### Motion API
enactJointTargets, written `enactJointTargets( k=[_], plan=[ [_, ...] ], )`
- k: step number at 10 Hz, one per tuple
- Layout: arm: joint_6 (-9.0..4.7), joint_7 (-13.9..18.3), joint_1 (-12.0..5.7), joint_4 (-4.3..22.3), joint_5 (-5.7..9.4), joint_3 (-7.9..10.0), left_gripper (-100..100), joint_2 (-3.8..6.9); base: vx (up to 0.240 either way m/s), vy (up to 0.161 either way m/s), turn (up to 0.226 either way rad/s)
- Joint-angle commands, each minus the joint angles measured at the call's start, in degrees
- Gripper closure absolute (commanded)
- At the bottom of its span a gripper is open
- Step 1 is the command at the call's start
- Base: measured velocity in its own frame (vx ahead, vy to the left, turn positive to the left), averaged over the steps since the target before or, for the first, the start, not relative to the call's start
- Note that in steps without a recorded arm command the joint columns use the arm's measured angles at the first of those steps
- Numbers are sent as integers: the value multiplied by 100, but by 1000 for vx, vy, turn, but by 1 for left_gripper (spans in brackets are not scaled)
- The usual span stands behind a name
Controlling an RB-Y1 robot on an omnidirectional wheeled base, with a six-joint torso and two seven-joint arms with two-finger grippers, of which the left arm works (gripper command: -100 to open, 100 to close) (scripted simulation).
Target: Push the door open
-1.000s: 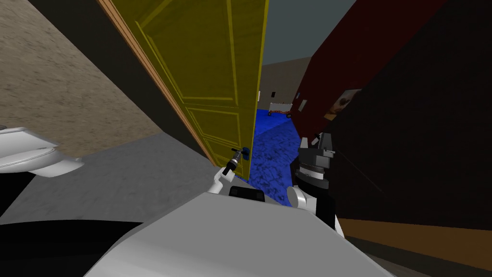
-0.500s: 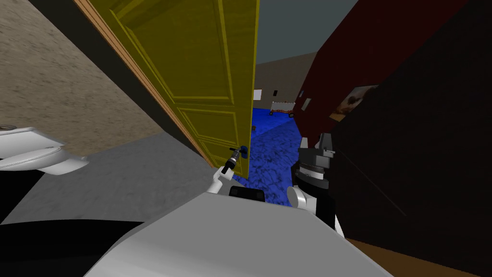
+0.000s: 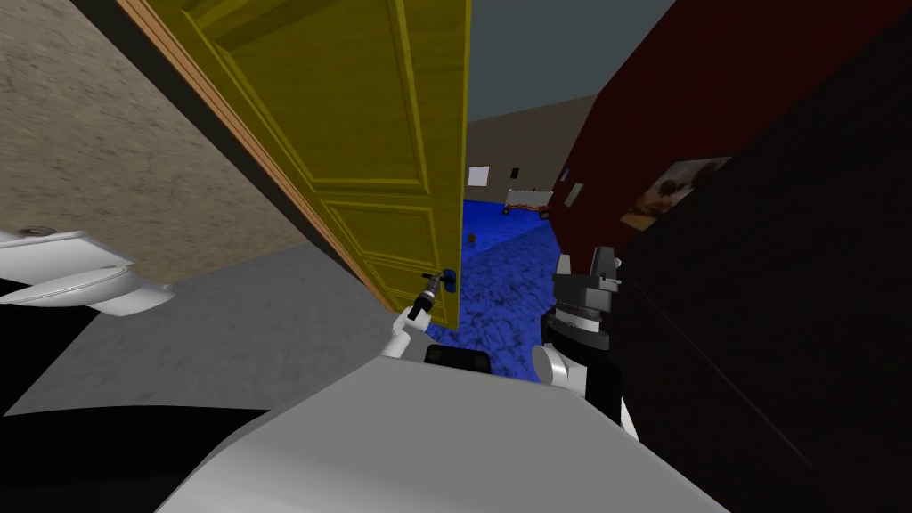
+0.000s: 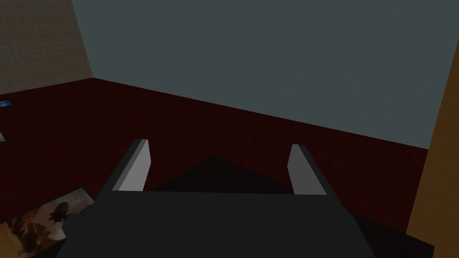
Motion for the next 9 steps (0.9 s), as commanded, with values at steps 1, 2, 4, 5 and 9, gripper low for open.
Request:
enactJointTargets(
  k=[1, 2, 4, 5, 9],
  plan=[
    [16, -58, -47, -4, 13, 213, 100, -1, 107, -122, 99],
    [19, -72, -60, 13, 18, 269, 100, -11, 137, -127, 84],
    [27, -100, -85, 46, 28, 381, 100, -31, 106, -113, 62],
    [34, -127, -110, 79, 38, 491, 100, -52, 110, -115, 83],
    [54, -201, -176, 167, 66, 788, 100, -123, 139, -133, 77]
  ],
)
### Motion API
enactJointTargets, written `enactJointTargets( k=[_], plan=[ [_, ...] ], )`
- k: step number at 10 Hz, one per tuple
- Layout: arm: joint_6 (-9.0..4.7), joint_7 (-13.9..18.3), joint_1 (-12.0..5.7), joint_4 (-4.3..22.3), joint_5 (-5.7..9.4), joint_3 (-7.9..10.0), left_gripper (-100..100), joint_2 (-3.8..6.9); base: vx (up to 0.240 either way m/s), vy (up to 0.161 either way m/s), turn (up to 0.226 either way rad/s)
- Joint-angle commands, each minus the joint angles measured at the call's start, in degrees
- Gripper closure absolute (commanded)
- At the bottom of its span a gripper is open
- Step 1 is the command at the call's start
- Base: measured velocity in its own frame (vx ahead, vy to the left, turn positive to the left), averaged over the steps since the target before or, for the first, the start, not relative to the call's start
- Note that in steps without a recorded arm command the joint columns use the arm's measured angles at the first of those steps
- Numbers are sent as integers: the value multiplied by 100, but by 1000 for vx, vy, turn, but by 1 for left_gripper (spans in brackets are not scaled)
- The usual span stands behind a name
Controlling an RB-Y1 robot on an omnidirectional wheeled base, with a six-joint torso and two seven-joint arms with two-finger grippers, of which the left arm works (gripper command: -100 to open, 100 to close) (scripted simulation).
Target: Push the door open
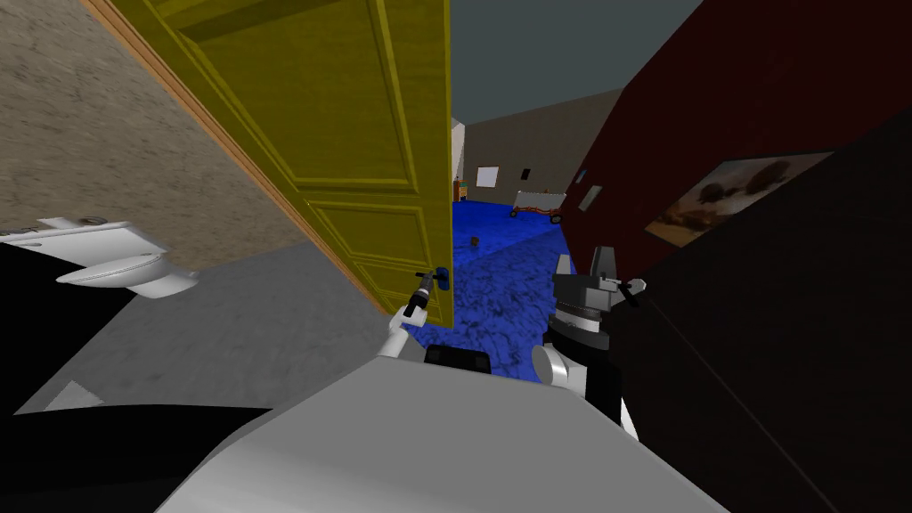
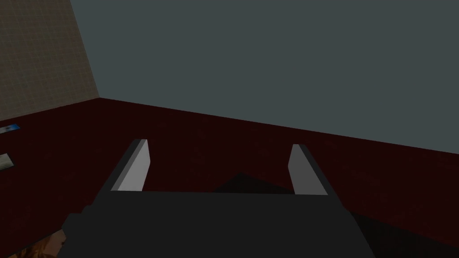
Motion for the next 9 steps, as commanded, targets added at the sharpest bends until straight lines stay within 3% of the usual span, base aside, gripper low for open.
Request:
enactJointTargets(
  k=[1, 5, 6, 9],
  plan=[
    [0, -39, -93, 41, 17, 182, 100, -13, 155, -139, 79],
    [16, -99, -148, 113, 39, 425, 100, -97, 163, -126, 71],
    [25, -96, -125, 122, 36, 406, 100, -86, 76, -33, 32],
    [19, -130, -151, 139, 60, 587, 100, -10, 162, -49, 46]
  ],
)
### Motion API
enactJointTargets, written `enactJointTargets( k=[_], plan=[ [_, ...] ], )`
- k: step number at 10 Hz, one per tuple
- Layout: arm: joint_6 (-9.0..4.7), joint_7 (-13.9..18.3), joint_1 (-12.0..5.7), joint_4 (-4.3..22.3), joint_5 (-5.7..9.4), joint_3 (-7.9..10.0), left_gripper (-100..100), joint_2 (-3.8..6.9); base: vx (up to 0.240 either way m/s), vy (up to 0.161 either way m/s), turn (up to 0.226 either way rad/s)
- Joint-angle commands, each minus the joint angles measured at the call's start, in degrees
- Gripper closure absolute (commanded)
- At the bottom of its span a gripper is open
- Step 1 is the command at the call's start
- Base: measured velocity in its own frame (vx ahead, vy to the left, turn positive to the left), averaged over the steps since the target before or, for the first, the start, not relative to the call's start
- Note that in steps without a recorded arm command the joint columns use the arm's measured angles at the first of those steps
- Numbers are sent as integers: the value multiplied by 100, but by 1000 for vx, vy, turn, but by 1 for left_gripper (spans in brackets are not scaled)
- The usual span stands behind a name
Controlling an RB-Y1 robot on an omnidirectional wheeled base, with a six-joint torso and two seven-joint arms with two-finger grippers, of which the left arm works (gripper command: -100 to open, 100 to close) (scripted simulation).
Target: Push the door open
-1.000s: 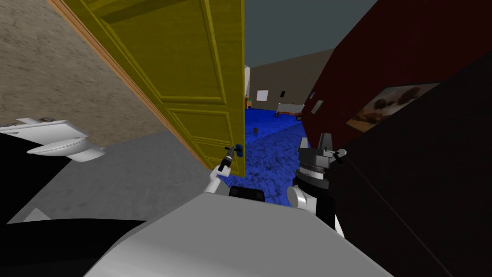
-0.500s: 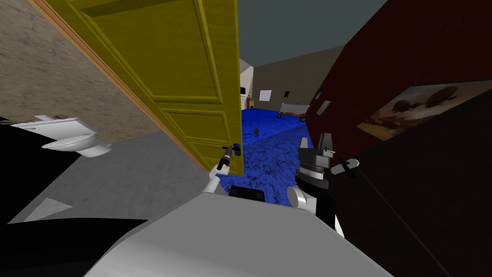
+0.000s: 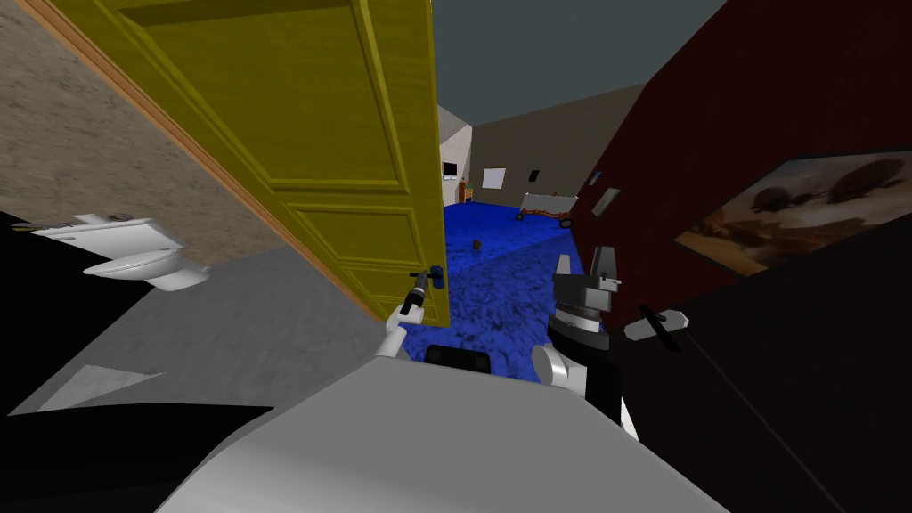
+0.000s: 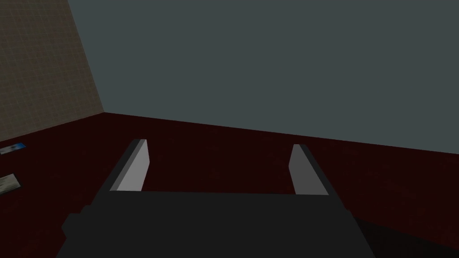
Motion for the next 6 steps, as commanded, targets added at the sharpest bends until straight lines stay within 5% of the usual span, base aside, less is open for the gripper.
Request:
enactJointTargets(
  k=[1, 6],
  plan=[
    [-28, -10, -26, -43, 16, 114, 100, 74, 199, -51, 35],
    [-38, -83, -63, 12, 59, 472, 100, 154, 192, -78, 63]
  ],
)
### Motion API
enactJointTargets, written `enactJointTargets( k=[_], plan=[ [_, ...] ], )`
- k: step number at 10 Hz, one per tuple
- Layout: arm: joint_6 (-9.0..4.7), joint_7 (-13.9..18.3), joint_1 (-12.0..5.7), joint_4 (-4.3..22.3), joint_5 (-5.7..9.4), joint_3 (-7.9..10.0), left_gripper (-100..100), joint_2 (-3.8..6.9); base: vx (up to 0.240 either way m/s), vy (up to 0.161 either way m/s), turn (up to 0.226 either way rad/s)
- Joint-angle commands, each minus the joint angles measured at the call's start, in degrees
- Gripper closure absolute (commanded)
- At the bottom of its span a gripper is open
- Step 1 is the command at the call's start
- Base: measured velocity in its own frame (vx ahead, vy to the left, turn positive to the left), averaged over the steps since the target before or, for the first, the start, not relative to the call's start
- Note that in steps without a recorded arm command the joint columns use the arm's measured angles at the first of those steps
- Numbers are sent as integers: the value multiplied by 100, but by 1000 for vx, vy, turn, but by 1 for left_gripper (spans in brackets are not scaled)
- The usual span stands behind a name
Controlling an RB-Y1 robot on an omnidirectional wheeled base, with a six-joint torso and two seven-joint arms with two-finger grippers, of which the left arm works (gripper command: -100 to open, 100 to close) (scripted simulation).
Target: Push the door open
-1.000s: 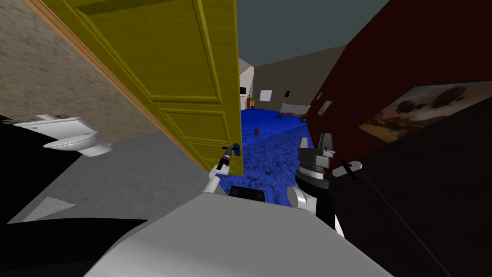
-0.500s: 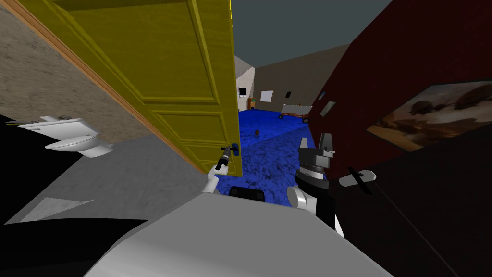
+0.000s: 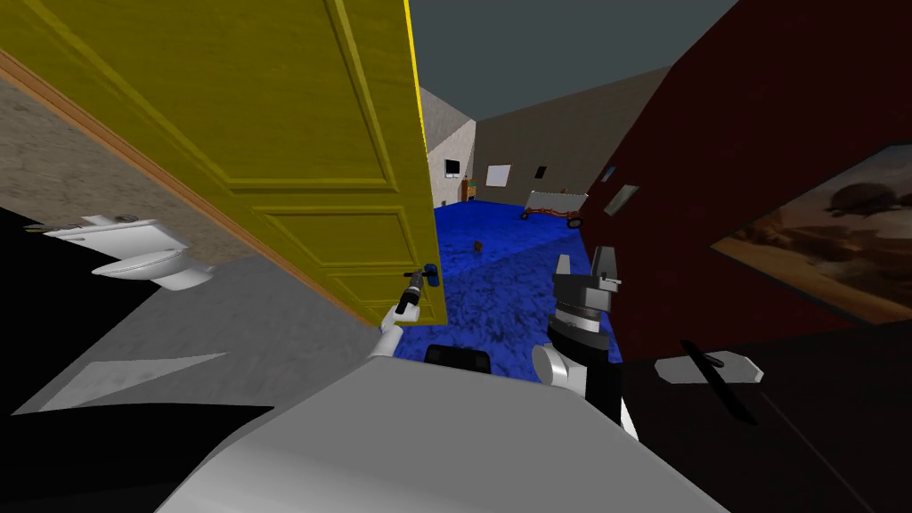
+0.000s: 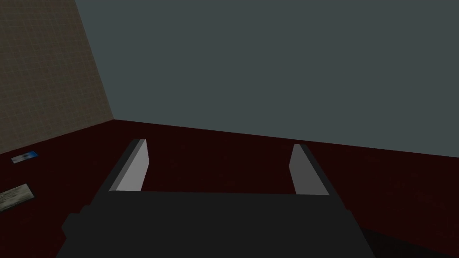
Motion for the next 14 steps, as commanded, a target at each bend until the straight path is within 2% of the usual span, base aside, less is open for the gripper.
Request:
enactJointTargets(
  k=[1, 8, 14],
  plan=[
    [-45, -23, -54, 45, 29, 198, 100, 102, 182, -93, 93],
    [-57, -111, -98, 111, 81, 631, 100, 114, 148, -77, 67],
    [-68, -191, -138, 172, 130, 1029, 100, 59, 157, -82, 76]
  ],
)
